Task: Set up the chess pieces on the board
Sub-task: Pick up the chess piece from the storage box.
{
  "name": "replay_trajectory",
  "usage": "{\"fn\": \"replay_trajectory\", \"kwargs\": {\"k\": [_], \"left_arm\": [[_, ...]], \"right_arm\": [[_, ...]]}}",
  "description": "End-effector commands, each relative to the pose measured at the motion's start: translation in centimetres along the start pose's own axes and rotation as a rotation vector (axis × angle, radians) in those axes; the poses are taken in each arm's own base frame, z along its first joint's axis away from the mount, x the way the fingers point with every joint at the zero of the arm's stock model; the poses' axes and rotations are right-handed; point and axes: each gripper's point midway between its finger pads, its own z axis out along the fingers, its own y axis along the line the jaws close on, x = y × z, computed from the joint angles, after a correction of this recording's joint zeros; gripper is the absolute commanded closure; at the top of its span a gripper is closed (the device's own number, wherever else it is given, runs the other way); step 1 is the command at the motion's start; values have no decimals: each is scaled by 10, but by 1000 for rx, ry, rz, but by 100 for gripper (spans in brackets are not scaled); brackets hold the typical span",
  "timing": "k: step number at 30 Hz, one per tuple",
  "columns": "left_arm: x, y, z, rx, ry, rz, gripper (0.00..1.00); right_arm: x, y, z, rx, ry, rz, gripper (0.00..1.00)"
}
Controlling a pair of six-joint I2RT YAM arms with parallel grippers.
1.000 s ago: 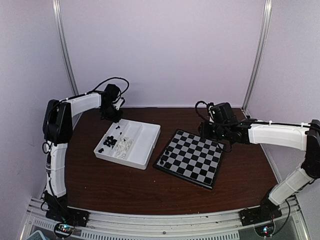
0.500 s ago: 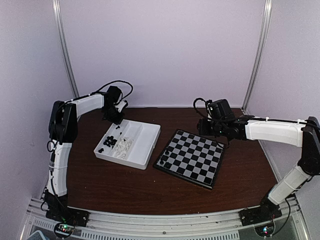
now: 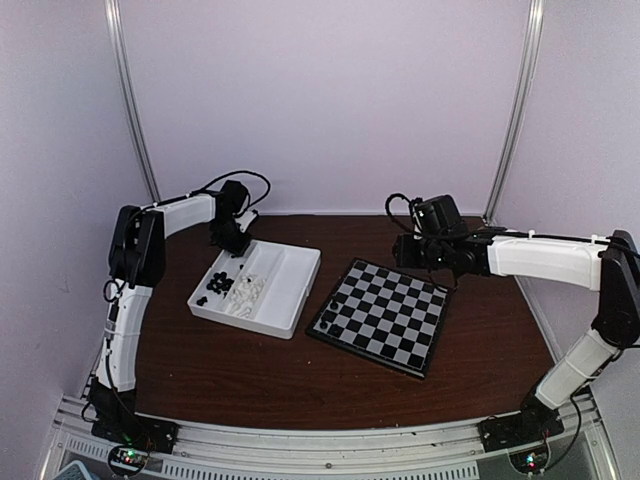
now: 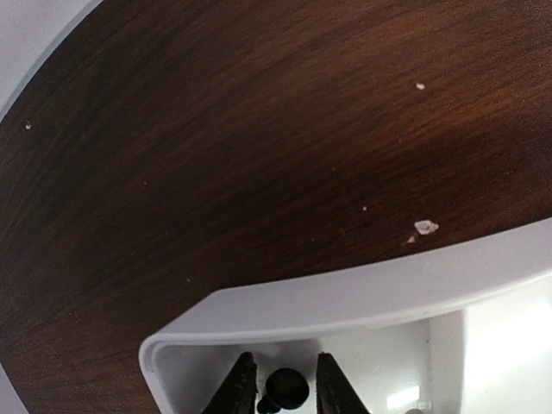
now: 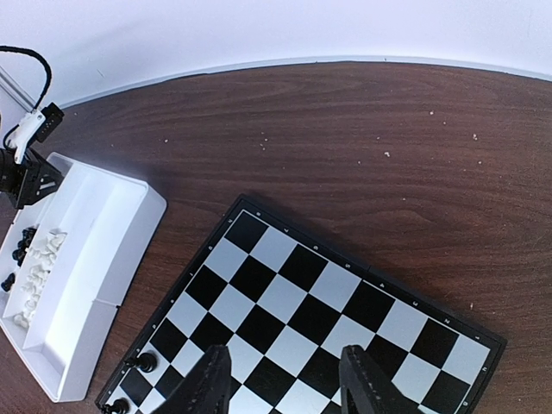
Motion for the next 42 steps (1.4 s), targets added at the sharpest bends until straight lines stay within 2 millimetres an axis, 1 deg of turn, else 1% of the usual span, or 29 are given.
{"fn": "replay_trajectory", "kwargs": {"k": [1, 7, 10, 18, 23, 26, 30, 34, 36, 39, 42], "left_arm": [[-4, 8, 1, -18, -5, 4, 76], [4, 7, 5, -17, 25, -5, 76], [8, 4, 5, -2, 37, -12, 74], [19, 3, 7, -7, 81, -30, 75], [24, 4, 7, -14, 99, -24, 73], [27, 5, 8, -20, 108, -23, 77], [26, 6, 6, -27, 104, -31, 84], [21, 7, -3, -23, 87, -46, 87], [16, 4, -11, 0, 66, -62, 88], [8, -4, -27, 58, 29, -112, 88], [-1, -13, -50, 128, -16, -175, 88]], "right_arm": [[-9, 2, 0, -6, -9, 7, 54], [-11, 3, 1, -12, -8, 12, 54], [-12, 5, 1, -19, -11, 15, 54], [-13, 5, 0, -24, -12, 18, 54], [-11, 4, -1, -23, -11, 21, 54], [-11, 4, -1, -24, -12, 22, 54], [-11, 4, 0, -26, -11, 24, 54], [-10, 4, 0, -27, -10, 24, 54], [-10, 5, 0, -33, -9, 24, 54], [-9, 8, 1, -47, -6, 25, 54], [-9, 12, 2, -70, -4, 25, 54]]}}
